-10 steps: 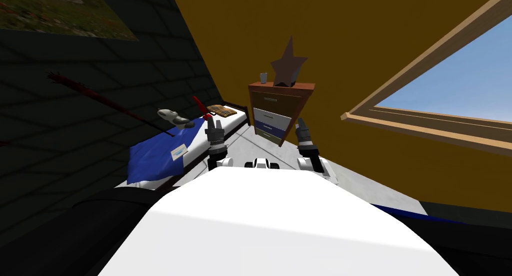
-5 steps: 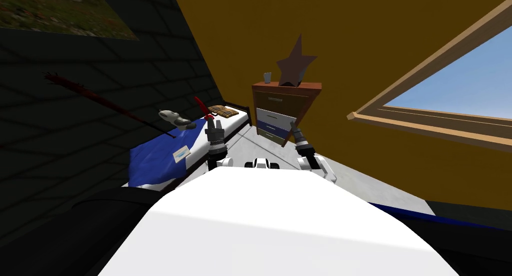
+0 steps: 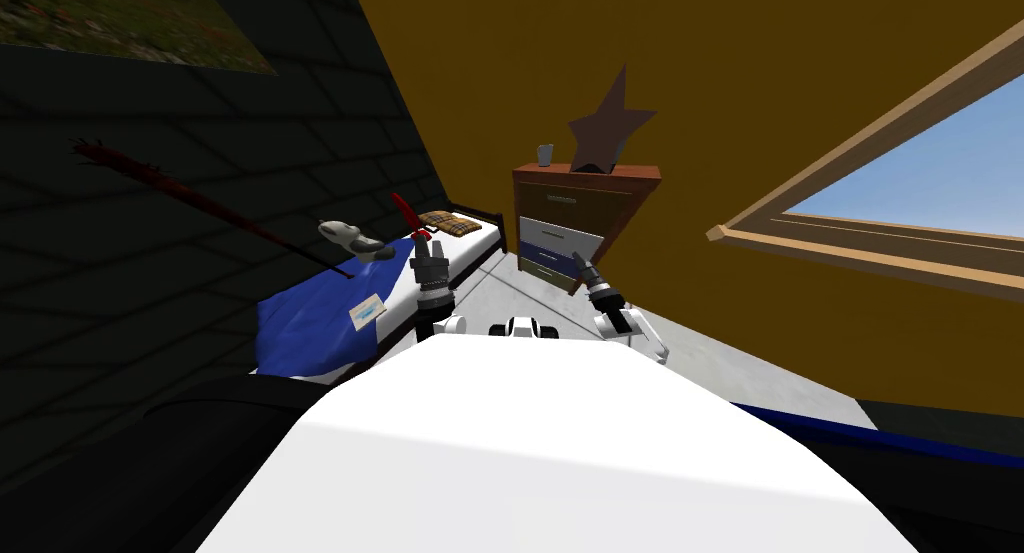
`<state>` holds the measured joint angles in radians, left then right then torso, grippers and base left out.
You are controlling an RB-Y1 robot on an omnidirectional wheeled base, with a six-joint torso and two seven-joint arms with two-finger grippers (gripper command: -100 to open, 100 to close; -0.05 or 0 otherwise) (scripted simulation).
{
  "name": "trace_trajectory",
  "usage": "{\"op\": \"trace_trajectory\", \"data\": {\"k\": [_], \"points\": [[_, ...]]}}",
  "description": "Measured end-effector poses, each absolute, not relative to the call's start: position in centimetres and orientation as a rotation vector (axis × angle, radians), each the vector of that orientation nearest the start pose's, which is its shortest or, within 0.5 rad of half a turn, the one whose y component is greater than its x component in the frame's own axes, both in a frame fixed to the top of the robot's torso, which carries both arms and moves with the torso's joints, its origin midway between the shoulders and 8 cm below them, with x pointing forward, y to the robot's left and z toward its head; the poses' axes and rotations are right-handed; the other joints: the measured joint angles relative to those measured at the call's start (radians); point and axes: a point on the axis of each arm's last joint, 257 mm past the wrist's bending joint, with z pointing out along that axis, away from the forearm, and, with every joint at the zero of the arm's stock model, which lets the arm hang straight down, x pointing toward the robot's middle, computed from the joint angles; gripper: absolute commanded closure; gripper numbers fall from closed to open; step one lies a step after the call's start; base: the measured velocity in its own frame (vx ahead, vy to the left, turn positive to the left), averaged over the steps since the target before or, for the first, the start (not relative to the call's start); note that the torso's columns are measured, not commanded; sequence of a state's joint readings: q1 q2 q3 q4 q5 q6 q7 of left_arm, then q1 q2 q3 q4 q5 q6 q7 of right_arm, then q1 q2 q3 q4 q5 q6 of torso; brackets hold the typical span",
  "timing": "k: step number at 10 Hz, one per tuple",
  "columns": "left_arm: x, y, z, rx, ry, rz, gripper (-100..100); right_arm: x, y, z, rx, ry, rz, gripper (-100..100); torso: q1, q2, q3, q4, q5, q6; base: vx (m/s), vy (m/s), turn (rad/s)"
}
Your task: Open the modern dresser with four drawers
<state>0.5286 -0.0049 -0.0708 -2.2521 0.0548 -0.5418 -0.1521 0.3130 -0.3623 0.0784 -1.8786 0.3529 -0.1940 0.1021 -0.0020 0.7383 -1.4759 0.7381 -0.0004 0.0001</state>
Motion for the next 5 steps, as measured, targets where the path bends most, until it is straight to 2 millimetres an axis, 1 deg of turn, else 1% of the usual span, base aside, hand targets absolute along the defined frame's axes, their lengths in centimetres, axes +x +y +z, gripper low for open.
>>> {"op": "trace_trajectory", "data": {"k": [1,3,5], "points": [[34.2,26.7,1.0,-0.660,0.622,-1.252,0,45.5,-25.8,-19.1,0.398,1.476,0.748,-100,0.002,-0.001,0.000,0.000,0.000,0.000,0.031,0.127,-0.014],[34.2,26.7,1.0,-0.660,0.622,-1.252,0,45.7,-26.2,-21.1,0.351,1.533,0.678,-100,0.004,0.000,0.000,0.000,0.001,0.000,0.023,0.144,-0.021],[34.2,26.7,1.0,-0.660,0.622,-1.252,0,46.4,-26.8,-22.8,0.300,1.586,0.608,-100,0.003,-0.001,-0.001,0.000,0.001,0.000,0.041,0.146,-0.017]]}}
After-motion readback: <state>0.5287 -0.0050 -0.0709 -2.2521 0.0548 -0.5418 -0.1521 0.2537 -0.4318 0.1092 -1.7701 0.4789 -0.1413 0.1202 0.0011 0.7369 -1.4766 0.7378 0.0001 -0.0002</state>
